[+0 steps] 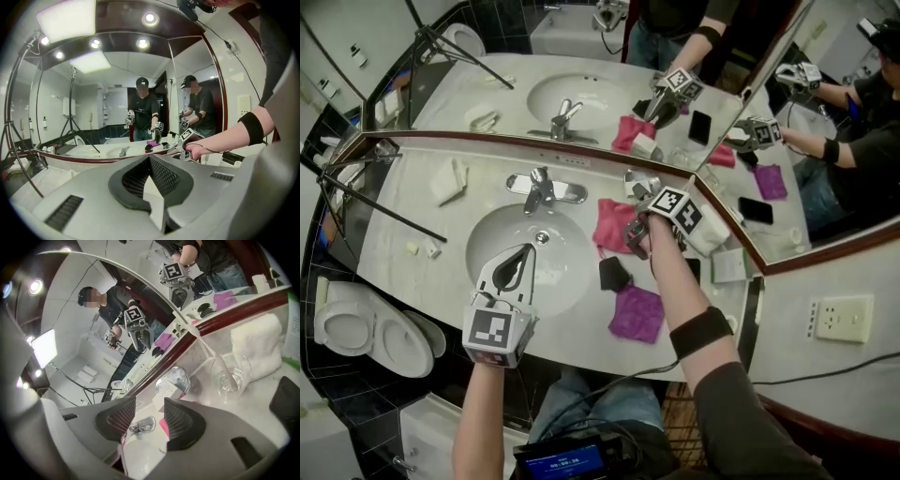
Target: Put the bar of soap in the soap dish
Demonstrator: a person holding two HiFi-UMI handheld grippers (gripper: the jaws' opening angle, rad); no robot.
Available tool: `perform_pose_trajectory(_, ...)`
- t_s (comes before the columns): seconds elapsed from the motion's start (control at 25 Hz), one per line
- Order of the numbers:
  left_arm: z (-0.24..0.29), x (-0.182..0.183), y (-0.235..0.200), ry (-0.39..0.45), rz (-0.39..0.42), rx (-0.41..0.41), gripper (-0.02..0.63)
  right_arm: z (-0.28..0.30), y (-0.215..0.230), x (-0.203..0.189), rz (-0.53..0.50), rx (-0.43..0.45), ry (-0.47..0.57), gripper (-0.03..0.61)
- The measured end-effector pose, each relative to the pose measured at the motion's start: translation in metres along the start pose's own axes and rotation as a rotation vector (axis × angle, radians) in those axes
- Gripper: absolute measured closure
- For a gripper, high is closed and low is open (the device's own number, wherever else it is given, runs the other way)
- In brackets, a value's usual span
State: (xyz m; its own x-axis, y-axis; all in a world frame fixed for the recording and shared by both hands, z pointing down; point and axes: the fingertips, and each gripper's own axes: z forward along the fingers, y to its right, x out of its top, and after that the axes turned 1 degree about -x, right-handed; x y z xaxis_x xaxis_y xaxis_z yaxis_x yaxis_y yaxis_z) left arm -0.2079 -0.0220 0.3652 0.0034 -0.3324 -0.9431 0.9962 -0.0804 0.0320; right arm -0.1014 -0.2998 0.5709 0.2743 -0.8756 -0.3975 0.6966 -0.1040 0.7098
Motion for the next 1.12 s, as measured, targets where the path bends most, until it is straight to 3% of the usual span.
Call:
perform_pose_trajectory(0.12, -0.006, 0.006, 0.003, 0.009, -0.003, 0.002, 0.610, -0.018, -0.014, 0.003, -0.095, 0.032, 0.000, 0.372)
perform_pose_trajectory(0.4, -0.030, 0.013, 0.002, 0.020, -0.039, 0.030, 0.610, -0.072, -0.043, 0.009, -0.413, 0.039, 0.016, 0.486)
perform_pose_trajectory(0.56, -0.040, 0.011, -0.003, 0.033, -0.084, 0.056, 0.610, -0.101, -0.046, 0.015, -0.570, 0.020, 0.088, 0.541)
perform_pose_trajectory(0.8, -0.051, -0.003, 0.001, 0.014, -0.089, 0.055, 0.610, -0.139, -0.049, 0.018, -0.724, 0.033, 0.193, 0.554)
perform_pose_trajectory(1.12, -0.067, -0.007, 0.009, 0.010, -0.105, 0.062, 0.610, -0.196, -0.053, 0.026, -1.023, 0.045, 0.440, 0.560)
